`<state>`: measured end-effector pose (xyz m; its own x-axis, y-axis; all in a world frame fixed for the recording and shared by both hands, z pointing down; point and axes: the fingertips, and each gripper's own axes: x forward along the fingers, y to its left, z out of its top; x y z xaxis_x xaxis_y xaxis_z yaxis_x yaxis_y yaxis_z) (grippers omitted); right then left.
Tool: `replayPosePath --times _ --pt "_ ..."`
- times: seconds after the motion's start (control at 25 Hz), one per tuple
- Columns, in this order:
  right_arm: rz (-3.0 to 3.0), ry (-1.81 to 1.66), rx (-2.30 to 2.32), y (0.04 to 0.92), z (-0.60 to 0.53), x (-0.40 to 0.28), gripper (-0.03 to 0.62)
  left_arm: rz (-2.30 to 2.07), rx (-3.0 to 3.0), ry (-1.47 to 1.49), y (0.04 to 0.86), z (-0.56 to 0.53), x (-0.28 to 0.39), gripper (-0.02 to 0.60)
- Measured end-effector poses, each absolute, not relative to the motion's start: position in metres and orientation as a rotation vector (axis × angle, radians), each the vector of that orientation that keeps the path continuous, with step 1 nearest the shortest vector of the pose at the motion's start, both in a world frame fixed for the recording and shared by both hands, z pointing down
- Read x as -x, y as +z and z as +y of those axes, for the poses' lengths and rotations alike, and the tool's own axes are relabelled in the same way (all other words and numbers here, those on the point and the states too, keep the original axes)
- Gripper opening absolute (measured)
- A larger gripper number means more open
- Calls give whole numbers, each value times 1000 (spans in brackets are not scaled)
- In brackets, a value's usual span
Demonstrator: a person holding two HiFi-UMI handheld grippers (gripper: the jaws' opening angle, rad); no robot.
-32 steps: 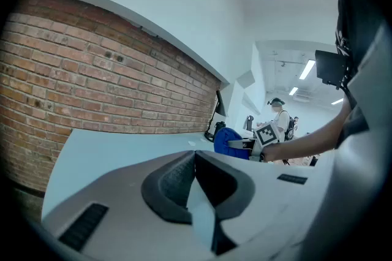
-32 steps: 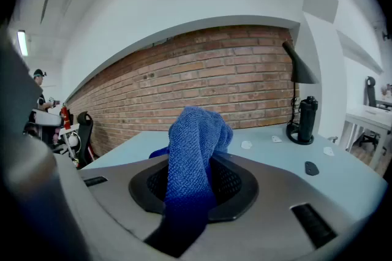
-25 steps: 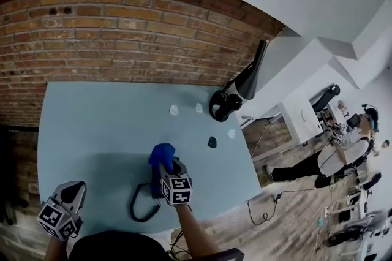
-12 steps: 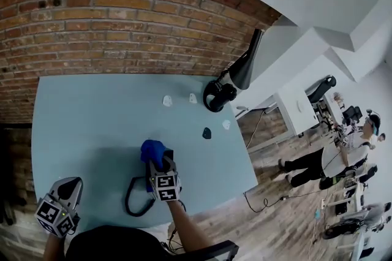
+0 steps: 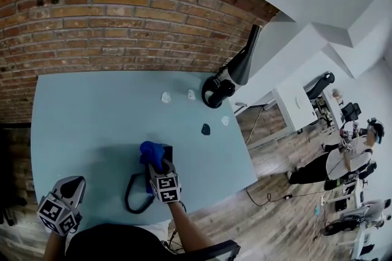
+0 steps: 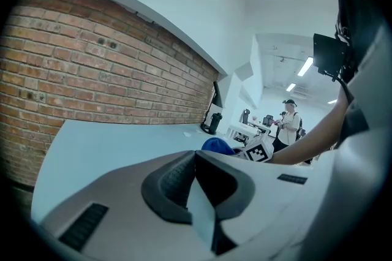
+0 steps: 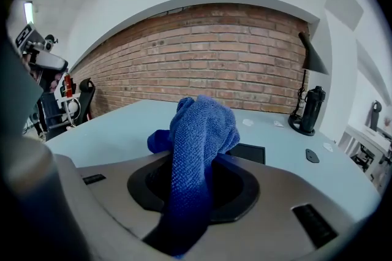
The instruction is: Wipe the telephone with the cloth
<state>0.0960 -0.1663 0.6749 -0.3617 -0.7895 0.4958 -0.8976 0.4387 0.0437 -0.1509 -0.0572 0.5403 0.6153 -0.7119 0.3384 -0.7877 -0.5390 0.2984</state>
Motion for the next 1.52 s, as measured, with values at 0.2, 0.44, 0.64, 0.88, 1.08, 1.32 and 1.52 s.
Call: replayPosePath --times 0.2,0.44,0.64,0.88,1.08,1.32,1.52 --pt "-2233 379 -1450 679 -161 -99 132 -1177 -2390 234 547 -55 151 2" --pt "-2216 410 -1440 685 -149 -98 133 -1161 -2383 251 549 -51 149 2" --pt "-2208 421 -1436 690 -140 -97 133 -1146 -2383 264 552 -49 148 2" --pt "-2194 440 -1428 694 -130 -99 132 -1128 -2382 277 556 -46 143 2" --pt "-2194 455 -1423 701 -122 -98 133 -1118 -2385 279 561 -44 143 2" --pt "-2181 469 -1420 706 -114 -101 132 -1105 -2383 288 566 -42 139 2" --pt "-2182 490 -1437 709 -107 -99 132 -1096 -2383 296 567 -42 138 2"
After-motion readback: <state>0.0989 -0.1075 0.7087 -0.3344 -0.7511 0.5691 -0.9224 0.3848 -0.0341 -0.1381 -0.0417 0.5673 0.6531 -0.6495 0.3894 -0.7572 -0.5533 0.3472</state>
